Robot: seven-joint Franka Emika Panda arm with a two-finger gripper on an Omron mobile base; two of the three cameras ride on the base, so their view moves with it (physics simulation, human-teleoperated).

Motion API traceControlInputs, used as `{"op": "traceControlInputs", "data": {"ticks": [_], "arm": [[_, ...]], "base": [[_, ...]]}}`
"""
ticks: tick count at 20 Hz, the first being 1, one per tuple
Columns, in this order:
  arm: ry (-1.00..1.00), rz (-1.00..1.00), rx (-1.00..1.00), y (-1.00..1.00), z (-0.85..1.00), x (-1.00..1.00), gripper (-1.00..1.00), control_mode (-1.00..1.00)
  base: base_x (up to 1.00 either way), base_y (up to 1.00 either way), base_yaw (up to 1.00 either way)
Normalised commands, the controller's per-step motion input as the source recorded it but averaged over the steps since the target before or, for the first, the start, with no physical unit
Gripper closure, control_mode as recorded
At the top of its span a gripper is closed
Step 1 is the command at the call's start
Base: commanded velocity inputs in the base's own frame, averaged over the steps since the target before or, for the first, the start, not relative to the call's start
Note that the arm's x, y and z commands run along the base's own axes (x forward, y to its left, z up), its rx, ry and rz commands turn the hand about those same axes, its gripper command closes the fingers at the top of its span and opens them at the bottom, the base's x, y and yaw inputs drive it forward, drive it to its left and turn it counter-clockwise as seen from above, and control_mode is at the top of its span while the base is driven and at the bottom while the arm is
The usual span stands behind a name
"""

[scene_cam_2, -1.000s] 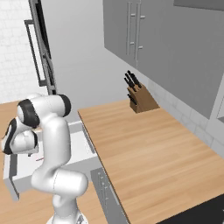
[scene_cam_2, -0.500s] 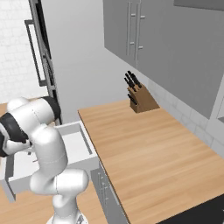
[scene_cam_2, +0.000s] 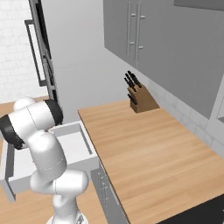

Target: Take a straw from the drawer in front and place it inside the glass cup on the dining counter.

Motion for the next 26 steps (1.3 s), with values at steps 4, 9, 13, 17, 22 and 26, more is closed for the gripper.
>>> {"op": "traceControlInputs", "data": {"ticks": [4,9,13,17,22,26], "arm": [[0.01,0.08,-0.13,-0.32,-0.08,0.15,-1.00,-1.00],[0.00,0.11,-0.15,-0.15,-0.23,0.06,-1.00,-1.00],[0.01,0.13,-0.11,-0.14,-0.32,0.30,-1.00,-1.00],[0.00,0.13,-0.02,-0.05,-0.33,0.39,-1.00,-1.00],[0.01,0.09,0.00,0.00,-0.43,0.15,-1.00,-1.00],[0.01,0.03,0.00,0.00,-0.39,0.00,-1.00,-1.00]], "base": [[0.00,0.00,0.00],[0.00,0.00,0.00],[0.00,0.00,0.00],[0.00,0.00,0.00],[0.00,0.00,0.00],[0.00,0.00,0.00]]}}
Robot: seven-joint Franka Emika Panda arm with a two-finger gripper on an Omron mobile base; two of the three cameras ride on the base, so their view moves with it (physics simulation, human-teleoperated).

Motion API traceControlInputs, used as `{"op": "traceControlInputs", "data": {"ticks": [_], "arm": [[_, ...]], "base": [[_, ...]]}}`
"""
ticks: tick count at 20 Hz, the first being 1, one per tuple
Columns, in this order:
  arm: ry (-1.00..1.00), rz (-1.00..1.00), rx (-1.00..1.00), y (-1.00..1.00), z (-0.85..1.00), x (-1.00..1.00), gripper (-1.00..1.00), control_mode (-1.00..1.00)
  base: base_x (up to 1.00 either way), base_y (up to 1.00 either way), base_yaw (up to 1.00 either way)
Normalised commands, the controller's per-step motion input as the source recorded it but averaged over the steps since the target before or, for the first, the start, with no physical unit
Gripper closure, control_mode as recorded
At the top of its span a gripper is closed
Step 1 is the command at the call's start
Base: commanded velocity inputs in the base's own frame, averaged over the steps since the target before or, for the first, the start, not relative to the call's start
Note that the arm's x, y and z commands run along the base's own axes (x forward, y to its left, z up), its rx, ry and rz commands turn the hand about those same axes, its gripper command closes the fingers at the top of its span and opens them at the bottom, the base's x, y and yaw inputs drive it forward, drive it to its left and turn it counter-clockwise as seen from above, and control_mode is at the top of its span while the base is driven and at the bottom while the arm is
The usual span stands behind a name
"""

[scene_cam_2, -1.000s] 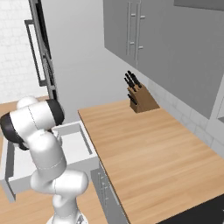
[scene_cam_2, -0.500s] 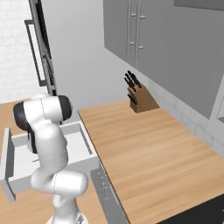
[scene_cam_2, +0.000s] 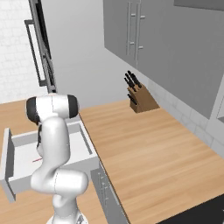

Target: Take a straw from the drawer in front and place it inside the glass cup on the dining counter.

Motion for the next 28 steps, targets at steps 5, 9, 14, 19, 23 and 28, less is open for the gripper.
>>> {"op": "traceControlInputs", "data": {"ticks": [5,9,14,19,23,28], "arm": [[0.00,0.01,0.00,0.00,-0.25,0.06,-1.00,-1.00],[0.00,0.01,0.00,0.00,-0.17,0.24,-1.00,-1.00],[0.00,0.02,0.00,0.00,-0.12,0.30,-1.00,-1.00],[0.00,0.03,0.00,0.00,-0.10,0.22,-1.00,-1.00],[0.06,0.02,0.00,0.08,-0.35,0.04,1.00,-1.00],[0.07,0.00,0.00,0.10,-0.36,0.01,1.00,-1.00]], "base": [[0.00,0.00,0.00],[0.00,0.00,0.00],[0.00,0.00,0.00],[0.00,0.00,0.00],[0.00,0.00,0.00],[0.00,0.00,0.00]]}}
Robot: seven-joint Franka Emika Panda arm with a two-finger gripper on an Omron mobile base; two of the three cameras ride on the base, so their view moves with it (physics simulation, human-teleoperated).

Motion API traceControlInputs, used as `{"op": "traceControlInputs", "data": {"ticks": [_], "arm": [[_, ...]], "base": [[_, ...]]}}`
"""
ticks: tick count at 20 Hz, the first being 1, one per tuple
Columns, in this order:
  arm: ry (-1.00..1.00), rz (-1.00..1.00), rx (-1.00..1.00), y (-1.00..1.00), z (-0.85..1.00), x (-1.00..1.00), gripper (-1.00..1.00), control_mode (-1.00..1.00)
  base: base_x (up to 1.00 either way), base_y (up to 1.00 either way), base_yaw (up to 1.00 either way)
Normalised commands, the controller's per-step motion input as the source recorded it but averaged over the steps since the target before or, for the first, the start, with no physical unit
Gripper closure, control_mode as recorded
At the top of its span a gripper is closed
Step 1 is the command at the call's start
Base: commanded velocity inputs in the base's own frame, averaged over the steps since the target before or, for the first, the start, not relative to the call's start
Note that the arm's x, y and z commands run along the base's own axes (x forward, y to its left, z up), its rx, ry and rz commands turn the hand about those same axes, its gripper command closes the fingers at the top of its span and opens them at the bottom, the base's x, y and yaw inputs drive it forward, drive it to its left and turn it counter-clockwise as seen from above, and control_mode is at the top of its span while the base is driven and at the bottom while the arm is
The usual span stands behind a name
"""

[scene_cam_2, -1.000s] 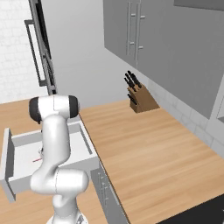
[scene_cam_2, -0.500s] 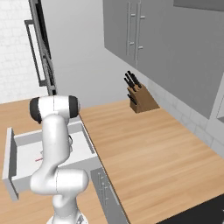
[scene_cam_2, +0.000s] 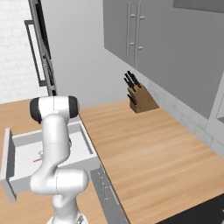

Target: Take a straw from the drawer in front and place it inside the glass cup on the dining counter.

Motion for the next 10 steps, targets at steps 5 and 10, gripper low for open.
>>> {"op": "traceControlInputs", "data": {"ticks": [5,10], "arm": [[0.06,0.00,0.00,0.00,-0.28,0.08,1.00,-1.00],[0.07,0.00,0.00,0.01,-0.14,0.04,1.00,-1.00]], "base": [[0.00,0.00,0.00],[0.00,0.00,0.00]]}}
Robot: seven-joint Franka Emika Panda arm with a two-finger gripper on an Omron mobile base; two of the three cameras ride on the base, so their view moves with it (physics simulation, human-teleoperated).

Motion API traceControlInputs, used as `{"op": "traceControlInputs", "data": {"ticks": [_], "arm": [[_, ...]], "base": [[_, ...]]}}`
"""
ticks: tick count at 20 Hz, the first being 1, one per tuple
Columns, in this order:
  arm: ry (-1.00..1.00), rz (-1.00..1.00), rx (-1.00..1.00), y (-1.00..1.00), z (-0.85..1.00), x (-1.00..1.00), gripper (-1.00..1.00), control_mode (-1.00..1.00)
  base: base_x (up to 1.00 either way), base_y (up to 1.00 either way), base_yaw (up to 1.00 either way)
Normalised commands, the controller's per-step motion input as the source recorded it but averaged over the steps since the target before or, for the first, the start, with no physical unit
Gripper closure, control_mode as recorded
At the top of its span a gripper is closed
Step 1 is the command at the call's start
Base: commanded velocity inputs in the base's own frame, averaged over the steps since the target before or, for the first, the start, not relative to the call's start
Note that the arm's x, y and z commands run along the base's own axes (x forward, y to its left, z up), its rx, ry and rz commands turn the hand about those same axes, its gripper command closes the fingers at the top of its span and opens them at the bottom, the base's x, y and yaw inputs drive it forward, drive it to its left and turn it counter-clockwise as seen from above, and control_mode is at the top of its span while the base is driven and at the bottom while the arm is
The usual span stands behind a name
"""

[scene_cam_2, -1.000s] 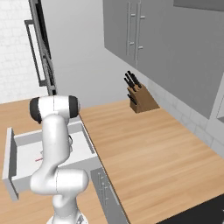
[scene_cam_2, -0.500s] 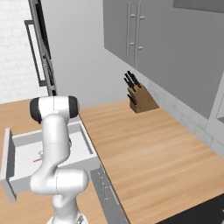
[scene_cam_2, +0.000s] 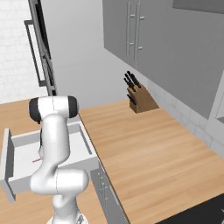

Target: Take a straw from the drawer in front and place it inside the glass cup on the dining counter.

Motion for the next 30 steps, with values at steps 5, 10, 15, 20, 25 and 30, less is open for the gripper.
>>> {"op": "traceControlInputs", "data": {"ticks": [5,10,15,20,25,30], "arm": [[0.00,0.00,0.00,0.00,0.00,0.00,1.00,-1.00],[0.00,0.00,0.00,0.00,0.00,0.00,1.00,-1.00],[-0.07,0.00,0.00,0.00,0.40,-0.24,1.00,-1.00],[-0.28,0.00,0.00,0.00,1.00,-0.72,1.00,-1.00],[-0.24,0.01,0.05,0.00,1.00,-0.50,1.00,-1.00],[-0.13,0.01,0.12,0.00,1.00,0.00,1.00,-1.00]], "base": [[0.00,0.00,0.00],[0.00,0.00,0.00],[0.00,0.00,0.00],[0.00,0.00,0.00],[0.00,0.00,0.00],[0.00,0.00,0.00]]}}
